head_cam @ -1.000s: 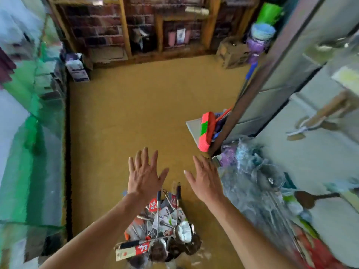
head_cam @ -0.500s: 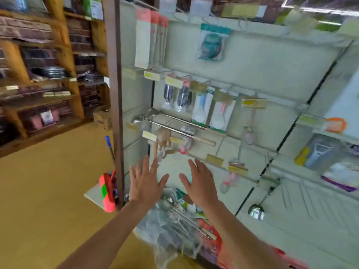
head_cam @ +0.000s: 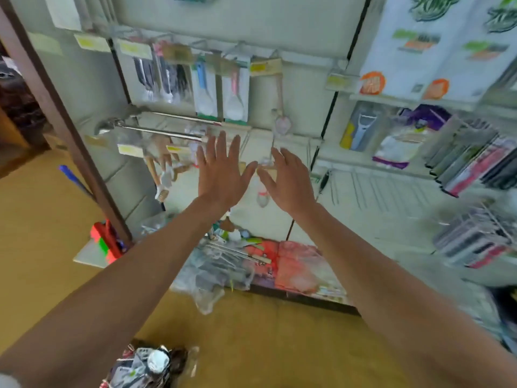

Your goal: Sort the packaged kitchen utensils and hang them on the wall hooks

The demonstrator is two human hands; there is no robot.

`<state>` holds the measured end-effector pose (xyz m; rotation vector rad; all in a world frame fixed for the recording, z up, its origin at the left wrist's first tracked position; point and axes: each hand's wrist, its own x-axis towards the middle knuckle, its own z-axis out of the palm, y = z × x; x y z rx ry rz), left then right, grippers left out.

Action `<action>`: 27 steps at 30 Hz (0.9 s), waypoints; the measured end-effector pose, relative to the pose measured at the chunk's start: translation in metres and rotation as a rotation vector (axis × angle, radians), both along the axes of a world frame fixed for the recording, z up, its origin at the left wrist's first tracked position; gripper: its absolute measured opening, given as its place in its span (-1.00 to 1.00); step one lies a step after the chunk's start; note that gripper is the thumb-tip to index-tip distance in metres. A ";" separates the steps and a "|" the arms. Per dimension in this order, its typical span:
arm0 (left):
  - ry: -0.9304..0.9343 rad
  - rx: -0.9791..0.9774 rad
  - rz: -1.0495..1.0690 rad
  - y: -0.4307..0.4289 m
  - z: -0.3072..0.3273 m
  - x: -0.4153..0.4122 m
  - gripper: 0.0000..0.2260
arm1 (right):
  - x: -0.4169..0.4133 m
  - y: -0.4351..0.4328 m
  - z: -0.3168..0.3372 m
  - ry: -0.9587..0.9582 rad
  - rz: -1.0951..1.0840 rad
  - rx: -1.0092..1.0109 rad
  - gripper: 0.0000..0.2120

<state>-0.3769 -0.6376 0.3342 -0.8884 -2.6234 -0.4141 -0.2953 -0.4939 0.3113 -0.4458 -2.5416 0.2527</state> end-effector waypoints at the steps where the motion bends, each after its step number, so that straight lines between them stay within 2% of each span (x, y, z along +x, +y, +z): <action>1: -0.013 -0.009 -0.018 0.010 -0.010 0.006 -0.37 | 0.006 0.008 -0.011 -0.013 -0.002 -0.008 -0.42; 12: -0.172 -0.177 -0.105 0.142 -0.136 0.034 -0.43 | 0.044 0.127 -0.148 -0.212 -0.102 -0.181 -0.39; 18: -0.342 -0.216 -0.197 0.233 -0.225 0.041 -0.52 | 0.056 0.212 -0.233 -0.343 -0.166 -0.250 -0.43; 23: -0.418 -0.161 -0.217 0.326 -0.271 0.006 -0.56 | 0.025 0.296 -0.280 -0.298 -0.174 -0.188 -0.54; 27: -0.456 -0.113 -0.189 0.388 -0.297 -0.031 -0.60 | -0.009 0.342 -0.315 -0.057 -0.205 -0.161 -0.66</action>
